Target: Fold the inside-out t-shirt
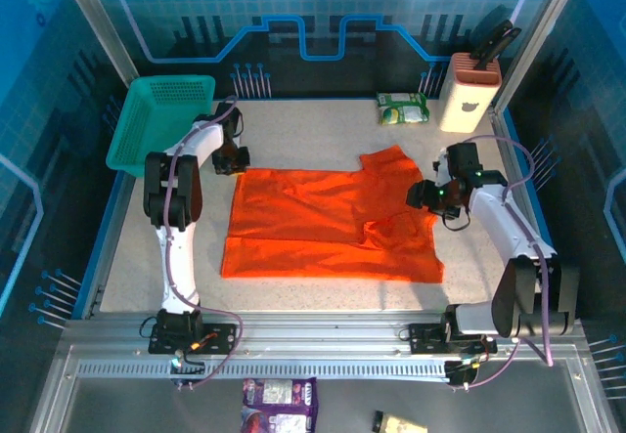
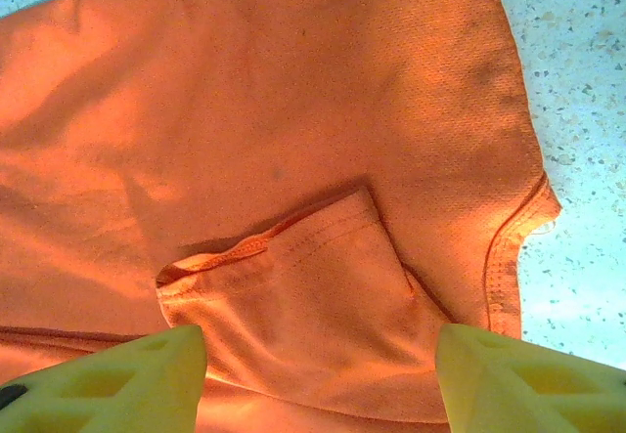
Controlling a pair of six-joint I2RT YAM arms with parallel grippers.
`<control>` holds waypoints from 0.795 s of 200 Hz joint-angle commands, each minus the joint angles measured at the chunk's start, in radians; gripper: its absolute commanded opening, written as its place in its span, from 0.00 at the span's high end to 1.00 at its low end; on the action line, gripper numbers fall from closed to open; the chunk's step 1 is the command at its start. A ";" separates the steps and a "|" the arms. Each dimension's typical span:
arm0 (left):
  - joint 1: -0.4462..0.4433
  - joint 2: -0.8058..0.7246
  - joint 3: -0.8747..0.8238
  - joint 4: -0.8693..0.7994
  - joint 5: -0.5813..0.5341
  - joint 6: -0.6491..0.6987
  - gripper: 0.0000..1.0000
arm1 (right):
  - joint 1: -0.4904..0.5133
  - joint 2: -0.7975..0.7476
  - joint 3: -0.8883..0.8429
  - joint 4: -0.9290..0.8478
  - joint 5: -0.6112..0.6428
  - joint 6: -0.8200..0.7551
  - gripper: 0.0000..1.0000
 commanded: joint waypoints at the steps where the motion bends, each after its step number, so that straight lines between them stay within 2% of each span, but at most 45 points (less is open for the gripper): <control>1: 0.011 0.015 0.017 -0.026 0.020 0.028 0.96 | 0.015 0.036 0.033 0.003 0.012 -0.014 0.35; 13: 0.011 0.012 0.015 -0.024 0.020 0.034 1.00 | 0.014 0.058 0.045 0.013 0.014 -0.027 0.36; 59: 0.011 -0.015 0.006 -0.016 0.018 0.040 1.00 | 0.015 0.194 0.152 0.063 0.055 -0.125 0.37; 75: 0.011 -0.030 0.004 -0.011 0.024 0.033 0.82 | 0.014 0.252 0.208 0.058 0.055 -0.140 0.37; 89: 0.010 -0.037 0.010 -0.012 0.036 0.029 0.75 | 0.014 0.287 0.253 0.049 0.048 -0.146 0.38; 159: 0.011 -0.058 0.030 -0.019 0.040 0.006 0.73 | 0.018 0.334 0.308 0.007 0.035 -0.143 0.38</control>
